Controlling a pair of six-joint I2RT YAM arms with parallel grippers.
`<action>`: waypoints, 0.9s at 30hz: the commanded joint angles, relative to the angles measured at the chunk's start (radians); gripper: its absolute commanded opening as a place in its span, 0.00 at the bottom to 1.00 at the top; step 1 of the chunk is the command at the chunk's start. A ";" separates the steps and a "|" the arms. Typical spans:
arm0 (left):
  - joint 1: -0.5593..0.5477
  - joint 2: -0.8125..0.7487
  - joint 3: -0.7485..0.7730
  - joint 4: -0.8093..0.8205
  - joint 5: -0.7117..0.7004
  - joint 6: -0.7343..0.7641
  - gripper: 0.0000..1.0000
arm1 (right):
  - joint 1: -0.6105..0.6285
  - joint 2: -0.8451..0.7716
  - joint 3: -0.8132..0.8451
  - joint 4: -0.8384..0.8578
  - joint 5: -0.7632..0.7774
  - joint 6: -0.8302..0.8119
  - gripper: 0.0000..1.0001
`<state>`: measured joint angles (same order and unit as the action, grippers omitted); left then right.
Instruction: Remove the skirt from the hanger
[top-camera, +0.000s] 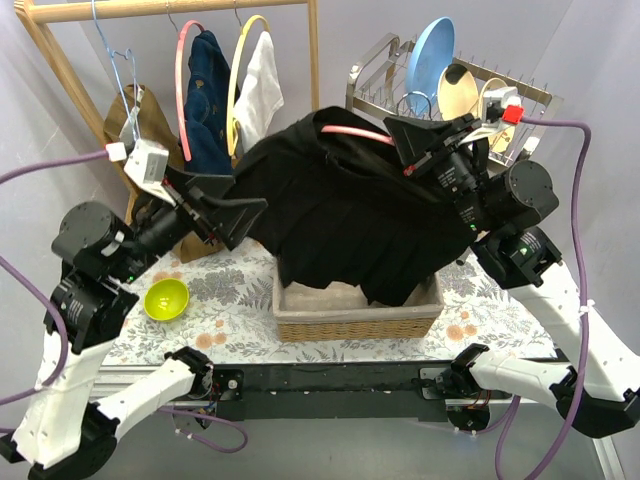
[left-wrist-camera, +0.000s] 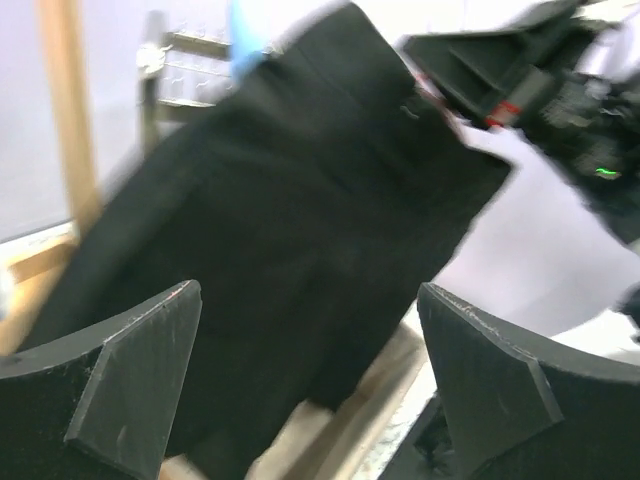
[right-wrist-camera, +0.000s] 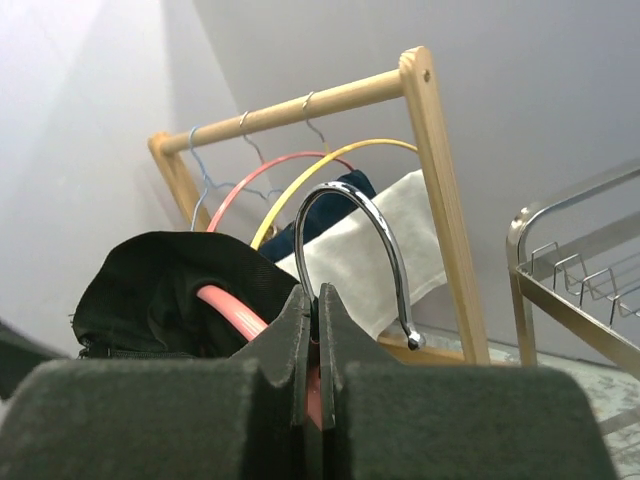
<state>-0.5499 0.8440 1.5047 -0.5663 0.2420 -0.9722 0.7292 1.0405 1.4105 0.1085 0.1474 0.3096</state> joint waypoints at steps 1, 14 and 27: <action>0.001 -0.019 -0.171 0.178 0.127 -0.075 0.90 | 0.001 0.030 0.080 0.168 0.165 0.239 0.01; 0.001 0.027 -0.088 0.309 -0.061 0.073 0.91 | 0.003 0.159 0.197 0.198 -0.070 0.200 0.01; 0.001 0.295 0.324 -0.046 0.311 0.299 0.89 | 0.004 0.156 0.185 0.046 -0.481 0.009 0.01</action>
<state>-0.5499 0.9813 1.7699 -0.4633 0.3336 -0.7300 0.7292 1.2083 1.5333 0.0589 -0.1425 0.3351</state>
